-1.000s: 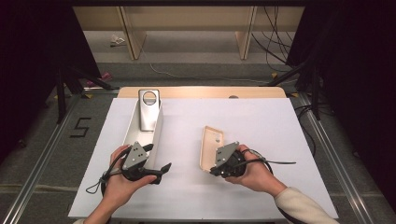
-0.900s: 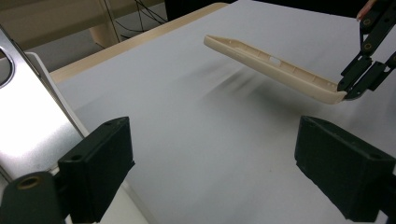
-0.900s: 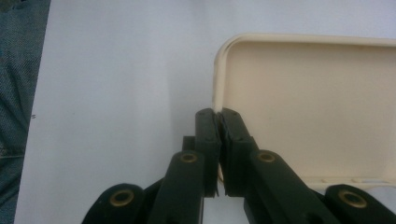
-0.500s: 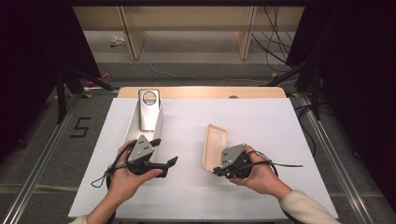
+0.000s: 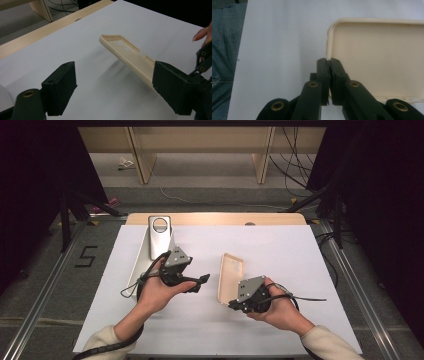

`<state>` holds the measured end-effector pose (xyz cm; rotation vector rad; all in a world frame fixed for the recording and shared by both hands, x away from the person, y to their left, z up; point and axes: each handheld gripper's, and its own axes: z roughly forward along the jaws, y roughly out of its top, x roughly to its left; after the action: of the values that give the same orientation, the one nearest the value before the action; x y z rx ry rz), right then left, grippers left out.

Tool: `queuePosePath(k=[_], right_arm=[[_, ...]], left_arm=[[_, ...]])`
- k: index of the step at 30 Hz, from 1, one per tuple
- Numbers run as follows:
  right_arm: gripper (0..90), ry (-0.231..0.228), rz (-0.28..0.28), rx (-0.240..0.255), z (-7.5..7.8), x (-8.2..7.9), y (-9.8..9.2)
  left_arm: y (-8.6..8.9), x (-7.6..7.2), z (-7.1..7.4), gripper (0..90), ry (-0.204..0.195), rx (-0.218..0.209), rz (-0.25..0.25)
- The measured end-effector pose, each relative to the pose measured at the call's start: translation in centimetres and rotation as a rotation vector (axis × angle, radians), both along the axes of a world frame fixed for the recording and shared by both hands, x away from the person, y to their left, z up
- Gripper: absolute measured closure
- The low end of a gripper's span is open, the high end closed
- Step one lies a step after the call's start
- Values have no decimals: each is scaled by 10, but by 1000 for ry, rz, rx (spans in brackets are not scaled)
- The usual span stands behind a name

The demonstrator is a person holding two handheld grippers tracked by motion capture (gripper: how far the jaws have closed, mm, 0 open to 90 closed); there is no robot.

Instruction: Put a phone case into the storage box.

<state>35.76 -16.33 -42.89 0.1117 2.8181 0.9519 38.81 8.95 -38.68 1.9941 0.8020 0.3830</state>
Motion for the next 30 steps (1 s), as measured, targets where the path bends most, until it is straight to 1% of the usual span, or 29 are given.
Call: queuePosePath(k=[3, 6, 10, 16, 20, 30], right_arm=[[879, 1, 3, 2, 0, 0, 1], [879, 1, 4, -1, 0, -1, 2], [879, -4, 9, 0, 0, -1, 3], [880, -15, 10, 4, 2, -2, 4], [881, -30, 14, 4, 3, -3, 6], [881, -56, 16, -3, 6, -6, 8]], left_arm=[[-10, 11, 2, 196, 31, 13, 4], [-19, 23, 2, 215, 61, 11, 13], [-29, 34, -1, 246, 86, 36, 18], [-40, 49, -8, 300, 163, 41, 35], [-47, 57, -12, 340, 209, 36, 41], [-53, 68, -13, 484, 279, 11, 58]])
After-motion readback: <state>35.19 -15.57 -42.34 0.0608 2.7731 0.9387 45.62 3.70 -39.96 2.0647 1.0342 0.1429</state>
